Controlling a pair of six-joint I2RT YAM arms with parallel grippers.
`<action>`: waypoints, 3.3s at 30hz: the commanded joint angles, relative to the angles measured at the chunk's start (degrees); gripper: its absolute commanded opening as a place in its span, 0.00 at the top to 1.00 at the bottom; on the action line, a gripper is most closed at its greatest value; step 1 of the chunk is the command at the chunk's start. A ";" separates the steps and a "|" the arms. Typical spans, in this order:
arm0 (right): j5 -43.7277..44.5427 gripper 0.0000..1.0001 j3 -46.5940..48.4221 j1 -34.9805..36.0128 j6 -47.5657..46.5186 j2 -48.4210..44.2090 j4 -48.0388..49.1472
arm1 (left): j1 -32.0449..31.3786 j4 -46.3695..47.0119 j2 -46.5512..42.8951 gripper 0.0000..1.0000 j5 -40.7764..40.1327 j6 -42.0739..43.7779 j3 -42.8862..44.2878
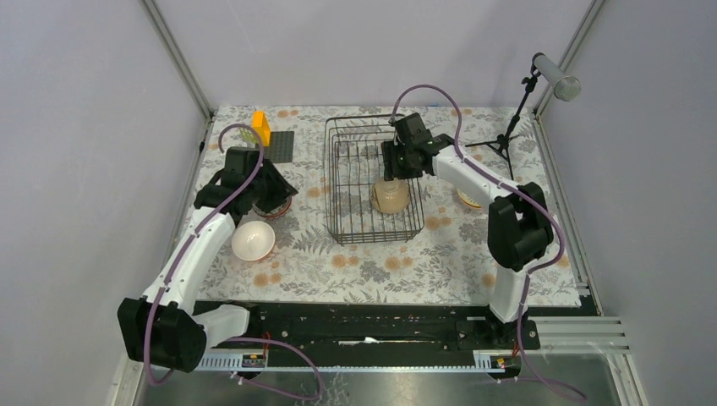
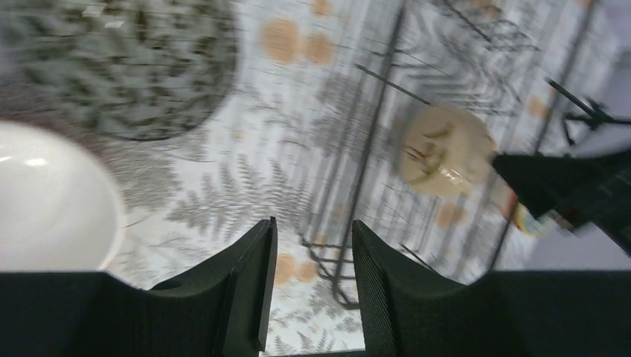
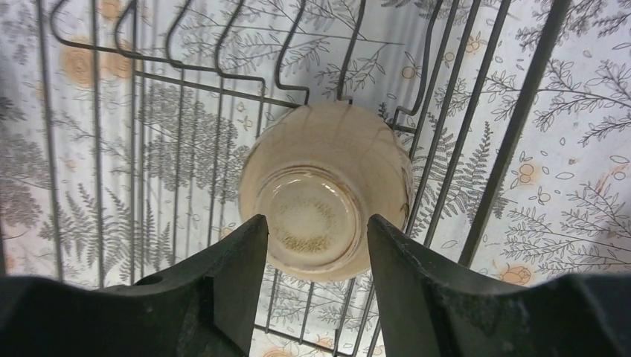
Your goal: Unload the bowls from the dish rack
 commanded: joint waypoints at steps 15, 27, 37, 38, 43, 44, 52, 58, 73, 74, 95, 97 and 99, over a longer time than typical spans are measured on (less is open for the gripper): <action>-9.56 0.49 -3.65 1.22 5.09 0.11 2.41 | -3.30 18.36 9.73 0.52 22.16 2.83 3.25; -15.35 0.51 -3.40 1.19 6.41 0.64 2.65 | -12.67 14.37 19.71 0.36 15.93 6.94 15.59; -19.15 0.17 -8.30 -1.73 10.68 -2.02 5.76 | -15.06 8.64 29.87 0.32 14.35 8.43 23.54; -19.74 0.14 -8.73 -1.87 10.97 -1.87 6.46 | -15.06 8.55 30.74 0.33 14.68 8.12 23.82; -22.67 0.21 -8.40 -2.97 13.00 0.69 7.79 | -14.91 4.87 34.16 0.41 11.01 7.24 26.33; -23.16 0.23 -8.20 -3.03 13.18 1.13 8.24 | -14.89 4.24 34.74 0.42 10.94 7.32 26.78; -26.25 0.27 -8.45 -2.90 15.55 1.80 11.35 | -14.90 3.30 36.28 0.53 12.14 7.62 28.69; -26.22 0.31 -7.57 -2.26 15.84 2.84 11.54 | -14.90 1.59 35.52 0.54 11.93 8.61 32.07; -21.33 0.45 -2.21 0.74 14.59 4.80 8.17 | -13.56 -10.13 29.15 0.36 -0.74 10.40 31.77; -20.56 0.44 -1.80 0.79 14.31 4.86 7.55 | -13.24 -10.59 28.72 0.34 -1.91 10.29 31.31; -20.85 0.46 4.20 3.81 12.45 9.06 4.76 | -7.16 1.79 30.43 0.17 13.55 12.47 19.42; -20.59 0.43 3.69 3.79 12.40 8.73 4.79 | -7.17 2.99 30.62 0.16 14.44 12.17 18.60; -20.73 0.31 2.68 3.56 12.80 8.15 4.82 | -7.14 3.66 30.89 0.15 14.65 12.02 18.14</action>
